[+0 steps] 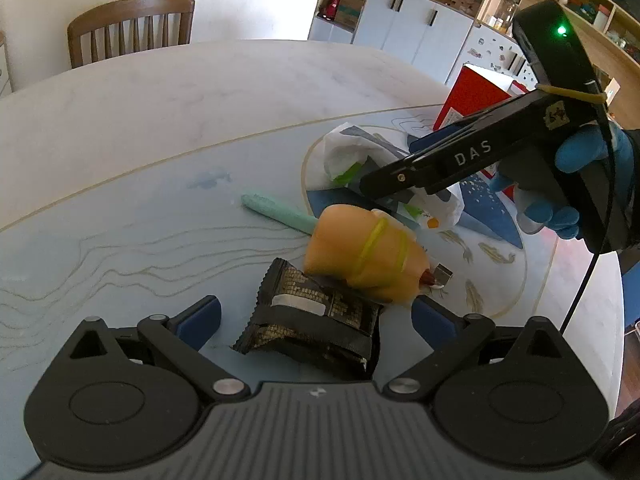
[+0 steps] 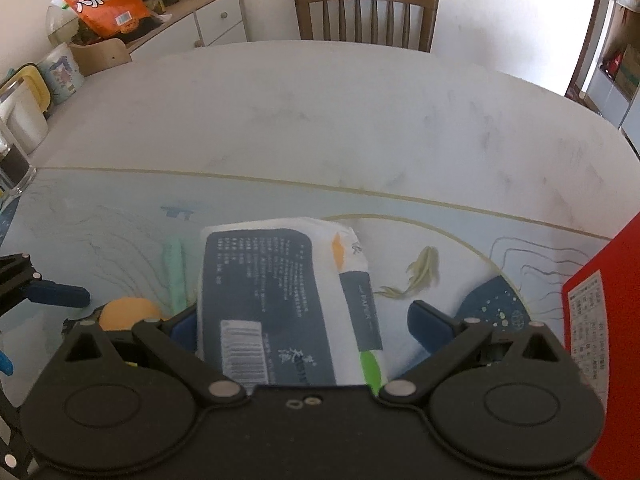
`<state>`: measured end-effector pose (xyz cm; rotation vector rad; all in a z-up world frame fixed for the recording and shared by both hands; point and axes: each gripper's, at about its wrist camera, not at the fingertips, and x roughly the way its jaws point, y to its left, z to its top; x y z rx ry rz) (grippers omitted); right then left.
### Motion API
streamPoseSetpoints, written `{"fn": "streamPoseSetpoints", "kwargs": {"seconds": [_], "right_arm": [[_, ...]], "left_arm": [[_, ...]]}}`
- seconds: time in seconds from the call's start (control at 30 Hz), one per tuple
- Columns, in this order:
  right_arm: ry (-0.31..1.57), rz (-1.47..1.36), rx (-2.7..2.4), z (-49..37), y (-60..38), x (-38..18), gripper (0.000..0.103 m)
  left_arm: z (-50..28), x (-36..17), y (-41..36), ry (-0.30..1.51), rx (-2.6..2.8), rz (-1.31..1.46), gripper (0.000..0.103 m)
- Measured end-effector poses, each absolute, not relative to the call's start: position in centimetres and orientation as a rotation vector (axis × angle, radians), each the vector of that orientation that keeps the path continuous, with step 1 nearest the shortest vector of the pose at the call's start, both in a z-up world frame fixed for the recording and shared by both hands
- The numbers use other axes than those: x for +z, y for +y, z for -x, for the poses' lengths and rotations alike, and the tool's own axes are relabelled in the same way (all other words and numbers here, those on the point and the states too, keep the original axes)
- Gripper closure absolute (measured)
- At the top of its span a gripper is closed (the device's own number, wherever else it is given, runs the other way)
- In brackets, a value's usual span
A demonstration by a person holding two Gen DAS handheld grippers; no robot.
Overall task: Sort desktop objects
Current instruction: 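Grasp the dark snack packet with the left tool while the right tool grasps the white tissue pack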
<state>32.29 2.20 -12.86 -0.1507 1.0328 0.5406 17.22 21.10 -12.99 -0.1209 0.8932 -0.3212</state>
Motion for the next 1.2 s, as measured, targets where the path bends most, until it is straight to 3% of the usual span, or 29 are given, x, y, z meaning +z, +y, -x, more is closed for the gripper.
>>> {"fn": "streamPoseSetpoints", "kwargs": {"seconds": [0.43,0.73,1.2], "right_arm": [[1.062,0.145,0.523,-32.9,2.3,-14.0,0.007],[1.061,0.145,0.52,-33.2,2.3,-14.0,0.019],[1.019,0.174,0.492,-32.0,1.6,-11.8,0.037]], "left_arm": [[-16.3,-13.1,20.8,0.864,-0.333,0.031,0.013],[-16.0,-13.0,20.3,0.855,-0.316,-0.01,0.035],[-15.4,-12.8,19.9,0.862,-0.291,-0.016,0.044]]}}
